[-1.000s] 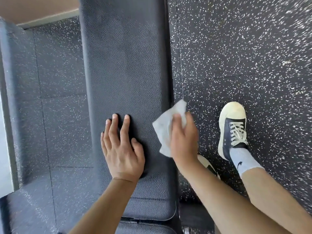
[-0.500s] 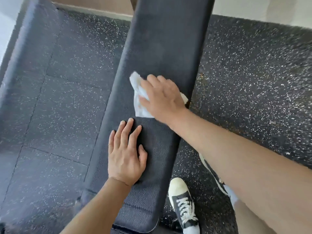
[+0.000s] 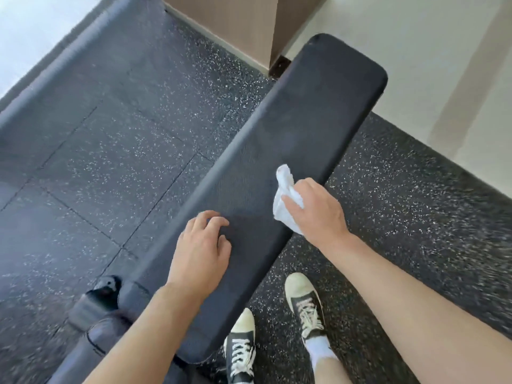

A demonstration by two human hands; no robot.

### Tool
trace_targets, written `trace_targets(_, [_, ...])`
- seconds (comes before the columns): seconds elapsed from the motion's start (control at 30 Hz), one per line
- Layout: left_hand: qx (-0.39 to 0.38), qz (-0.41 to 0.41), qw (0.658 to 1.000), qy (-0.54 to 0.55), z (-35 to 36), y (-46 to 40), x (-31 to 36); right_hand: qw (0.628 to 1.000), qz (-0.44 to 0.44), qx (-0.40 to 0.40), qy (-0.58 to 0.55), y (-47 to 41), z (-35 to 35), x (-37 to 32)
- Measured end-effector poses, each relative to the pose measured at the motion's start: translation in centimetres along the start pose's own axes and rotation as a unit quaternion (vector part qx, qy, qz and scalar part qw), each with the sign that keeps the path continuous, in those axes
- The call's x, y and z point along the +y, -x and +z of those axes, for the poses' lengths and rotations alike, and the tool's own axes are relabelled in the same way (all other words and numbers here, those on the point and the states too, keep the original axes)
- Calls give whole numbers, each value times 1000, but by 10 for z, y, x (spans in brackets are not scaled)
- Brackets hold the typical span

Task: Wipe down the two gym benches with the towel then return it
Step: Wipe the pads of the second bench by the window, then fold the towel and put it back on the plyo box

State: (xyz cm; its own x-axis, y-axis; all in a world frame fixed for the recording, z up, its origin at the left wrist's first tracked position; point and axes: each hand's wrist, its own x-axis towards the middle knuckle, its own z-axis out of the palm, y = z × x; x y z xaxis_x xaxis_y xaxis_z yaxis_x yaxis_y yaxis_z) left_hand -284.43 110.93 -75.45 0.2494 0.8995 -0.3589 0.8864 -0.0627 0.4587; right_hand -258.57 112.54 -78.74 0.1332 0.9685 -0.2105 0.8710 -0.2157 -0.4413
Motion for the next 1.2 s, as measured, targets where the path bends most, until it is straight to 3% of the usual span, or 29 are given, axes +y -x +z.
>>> trace_targets(0.17, [49,-5,998,29,-67,27,39,996,14,10,-88,3,-75,-41])
trace_targets(0.4, [153,25,988,11,-182,51,107,990,-89,32,-106,1,-201,-108])
trace_targets(0.77, [224,-39,972,56,-319,113,190,976,-172,37,-127,44,-358,-193])
trace_targets(0.97, [255,-39,963,75,-377,156,186,969,-216,57,-107,53,-398,-253])
trace_targets(1.2, [275,-71,957,61,-453,214,135,955,-266,85,-100,67,-419,-352])
